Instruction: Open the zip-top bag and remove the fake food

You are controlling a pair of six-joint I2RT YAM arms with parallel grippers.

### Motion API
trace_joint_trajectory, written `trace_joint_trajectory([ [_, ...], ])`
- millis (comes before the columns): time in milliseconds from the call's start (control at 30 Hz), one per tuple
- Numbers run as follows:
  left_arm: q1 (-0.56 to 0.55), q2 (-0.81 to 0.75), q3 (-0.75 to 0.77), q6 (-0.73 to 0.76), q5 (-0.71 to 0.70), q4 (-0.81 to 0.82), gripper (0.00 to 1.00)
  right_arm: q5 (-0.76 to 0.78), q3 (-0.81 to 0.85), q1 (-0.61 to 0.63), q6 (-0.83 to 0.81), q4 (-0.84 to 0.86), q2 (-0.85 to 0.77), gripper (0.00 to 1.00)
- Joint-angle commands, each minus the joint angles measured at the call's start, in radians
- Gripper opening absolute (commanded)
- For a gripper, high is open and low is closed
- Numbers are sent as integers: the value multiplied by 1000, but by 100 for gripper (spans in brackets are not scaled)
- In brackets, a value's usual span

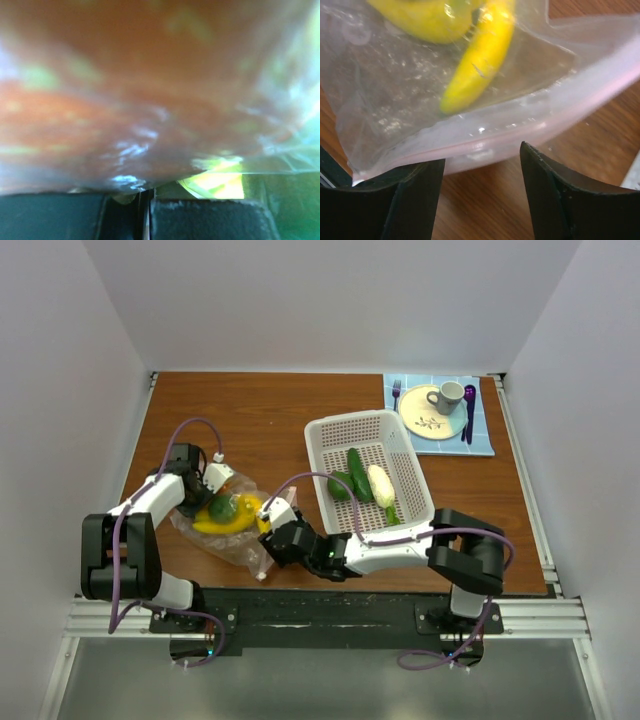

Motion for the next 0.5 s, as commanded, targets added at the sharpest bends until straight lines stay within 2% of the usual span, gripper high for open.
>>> trace_joint_trajectory([
  [0, 8, -2, -26, 7, 20, -43, 0, -22, 80, -1, 30, 102, 37, 71],
  [33, 8, -1, -26, 7, 22, -45, 0, -20, 81, 1, 35, 114, 52, 75],
  [200, 8, -12, -29, 7, 28, -51, 0, 9, 141, 1, 39, 134, 121, 81],
  [367, 8, -58, -20, 15, 82, -123, 0, 24, 241, -4, 39, 100, 233, 81],
  [467, 13, -108, 17, 29, 132, -207, 0, 26, 265, -16, 56, 83, 271, 77],
])
